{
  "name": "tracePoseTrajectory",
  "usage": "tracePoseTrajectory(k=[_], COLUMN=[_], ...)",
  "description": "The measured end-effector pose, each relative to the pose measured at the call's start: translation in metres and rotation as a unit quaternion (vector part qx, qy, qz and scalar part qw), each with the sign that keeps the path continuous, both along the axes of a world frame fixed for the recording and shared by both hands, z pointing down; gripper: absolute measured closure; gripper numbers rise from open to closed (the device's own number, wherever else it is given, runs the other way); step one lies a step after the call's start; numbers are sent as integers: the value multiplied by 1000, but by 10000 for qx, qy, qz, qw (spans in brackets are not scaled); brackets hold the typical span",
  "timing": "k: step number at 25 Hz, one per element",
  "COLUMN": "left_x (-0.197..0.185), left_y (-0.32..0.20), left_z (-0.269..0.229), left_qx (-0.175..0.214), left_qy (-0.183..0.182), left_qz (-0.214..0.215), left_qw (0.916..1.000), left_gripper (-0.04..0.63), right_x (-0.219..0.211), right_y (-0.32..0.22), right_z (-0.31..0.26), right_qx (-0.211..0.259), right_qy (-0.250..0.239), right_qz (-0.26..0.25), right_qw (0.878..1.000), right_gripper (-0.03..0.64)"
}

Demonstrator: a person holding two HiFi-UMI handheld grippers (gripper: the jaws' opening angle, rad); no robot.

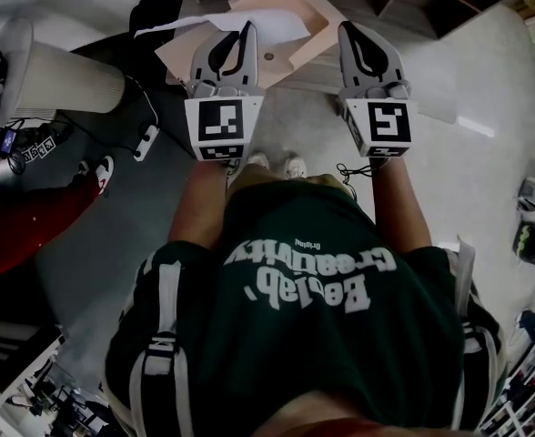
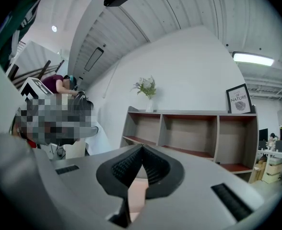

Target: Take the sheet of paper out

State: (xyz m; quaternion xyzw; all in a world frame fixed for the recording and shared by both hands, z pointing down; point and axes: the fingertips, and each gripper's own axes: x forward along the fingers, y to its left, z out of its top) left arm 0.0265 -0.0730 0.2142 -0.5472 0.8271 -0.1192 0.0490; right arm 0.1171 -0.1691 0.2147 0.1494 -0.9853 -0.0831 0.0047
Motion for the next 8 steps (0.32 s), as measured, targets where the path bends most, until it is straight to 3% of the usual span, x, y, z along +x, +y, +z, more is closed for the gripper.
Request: tracePoseTrajectory(k=[8], left_x=[5], left_y=[-8], left_z=[0], left_qx=[-26], left_qy=[-5], left_qz=[18], left_qw=[10000], left_gripper=[577], right_x=[6], right_y=[-10], right_z=[1], right_qx=[25], right_qy=[28], right_qz=[10], right_qw=[10000], right_gripper=[584])
